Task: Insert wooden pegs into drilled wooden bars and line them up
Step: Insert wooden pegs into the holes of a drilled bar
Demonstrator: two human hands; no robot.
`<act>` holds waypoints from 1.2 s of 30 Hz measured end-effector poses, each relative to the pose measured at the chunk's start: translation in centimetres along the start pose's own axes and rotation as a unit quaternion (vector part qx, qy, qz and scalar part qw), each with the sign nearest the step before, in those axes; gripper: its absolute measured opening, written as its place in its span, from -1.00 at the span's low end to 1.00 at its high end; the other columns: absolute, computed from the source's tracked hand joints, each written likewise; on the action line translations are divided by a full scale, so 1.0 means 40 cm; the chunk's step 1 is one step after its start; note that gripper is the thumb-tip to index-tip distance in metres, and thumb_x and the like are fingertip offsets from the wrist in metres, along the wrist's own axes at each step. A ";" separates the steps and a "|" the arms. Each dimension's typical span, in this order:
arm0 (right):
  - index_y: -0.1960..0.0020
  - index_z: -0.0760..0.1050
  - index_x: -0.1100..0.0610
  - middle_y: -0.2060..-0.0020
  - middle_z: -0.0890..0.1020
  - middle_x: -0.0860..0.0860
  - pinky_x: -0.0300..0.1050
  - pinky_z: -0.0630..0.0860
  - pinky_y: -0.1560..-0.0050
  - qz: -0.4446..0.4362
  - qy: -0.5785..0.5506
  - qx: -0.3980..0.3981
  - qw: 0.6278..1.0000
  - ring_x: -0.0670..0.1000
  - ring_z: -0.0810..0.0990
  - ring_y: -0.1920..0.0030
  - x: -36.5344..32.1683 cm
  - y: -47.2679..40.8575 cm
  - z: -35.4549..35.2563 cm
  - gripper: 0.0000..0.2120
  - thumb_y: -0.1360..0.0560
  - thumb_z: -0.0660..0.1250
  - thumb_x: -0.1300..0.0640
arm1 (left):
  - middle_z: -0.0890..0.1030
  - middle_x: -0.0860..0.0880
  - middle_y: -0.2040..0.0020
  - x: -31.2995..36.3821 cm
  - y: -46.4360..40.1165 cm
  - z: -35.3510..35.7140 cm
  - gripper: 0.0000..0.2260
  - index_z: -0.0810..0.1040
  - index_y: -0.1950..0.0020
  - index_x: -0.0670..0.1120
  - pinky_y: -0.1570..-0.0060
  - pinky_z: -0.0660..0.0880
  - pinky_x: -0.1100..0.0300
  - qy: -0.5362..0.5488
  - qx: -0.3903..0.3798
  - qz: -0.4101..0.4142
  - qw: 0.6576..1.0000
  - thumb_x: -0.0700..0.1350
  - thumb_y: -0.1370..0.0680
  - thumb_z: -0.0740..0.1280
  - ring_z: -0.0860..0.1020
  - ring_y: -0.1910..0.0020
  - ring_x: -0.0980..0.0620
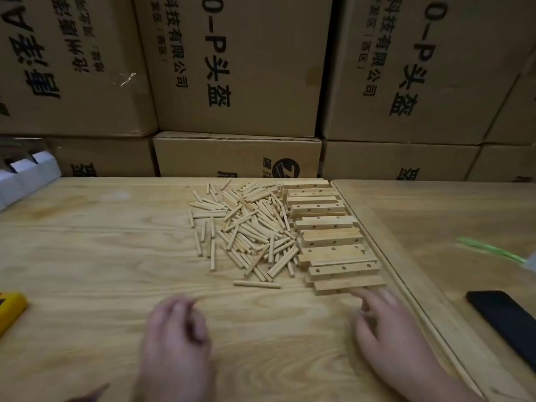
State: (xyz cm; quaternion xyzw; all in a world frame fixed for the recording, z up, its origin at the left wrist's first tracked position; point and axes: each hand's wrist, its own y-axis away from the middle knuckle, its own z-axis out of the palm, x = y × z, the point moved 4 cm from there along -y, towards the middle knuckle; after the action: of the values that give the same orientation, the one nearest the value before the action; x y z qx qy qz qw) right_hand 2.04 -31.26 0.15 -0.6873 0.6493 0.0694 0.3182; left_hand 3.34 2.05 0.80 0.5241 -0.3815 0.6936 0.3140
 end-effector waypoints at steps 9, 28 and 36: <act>-0.17 0.60 -0.18 0.03 0.38 -0.22 -0.14 0.51 0.07 -0.037 0.082 -0.024 0.996 -0.13 0.45 0.01 -0.005 -0.049 0.024 -0.72 -0.48 0.30 -0.04 | 0.49 0.17 0.42 -0.008 0.081 0.296 -0.83 0.58 0.11 0.11 0.37 0.32 0.26 -0.138 -0.265 0.153 0.942 -0.05 -0.59 0.23 0.40 0.45 0.18; 0.03 0.64 -0.04 0.07 0.61 -0.22 -0.39 0.44 -0.02 -0.144 -0.212 -0.034 0.966 -0.16 0.60 -0.03 -0.317 -0.149 0.148 -0.85 -0.49 0.46 0.20 | 0.70 -0.10 0.00 -0.055 -0.070 0.129 -0.64 0.66 -0.22 -0.02 0.08 0.62 0.09 0.150 -0.206 -0.119 0.960 -0.06 -0.42 0.48 0.69 0.02 -0.04; 0.03 0.65 0.04 0.08 0.60 -0.22 -0.20 0.49 -0.07 -0.140 -0.192 0.007 0.971 -0.16 0.57 -0.04 -0.349 -0.220 0.237 -0.87 -0.54 0.36 0.02 | 0.71 -0.16 0.03 -0.079 -0.180 0.112 -0.73 0.65 -0.11 -0.12 0.08 0.62 0.05 0.284 -0.141 -0.217 0.923 -0.10 -0.43 0.40 0.69 0.13 -0.03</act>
State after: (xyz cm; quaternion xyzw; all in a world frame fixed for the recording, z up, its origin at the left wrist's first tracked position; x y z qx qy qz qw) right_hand 11.26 -14.81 2.83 -0.7429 0.4739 0.1505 0.4483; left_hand 12.35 1.78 -0.09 0.3251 -0.2474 0.6672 0.6228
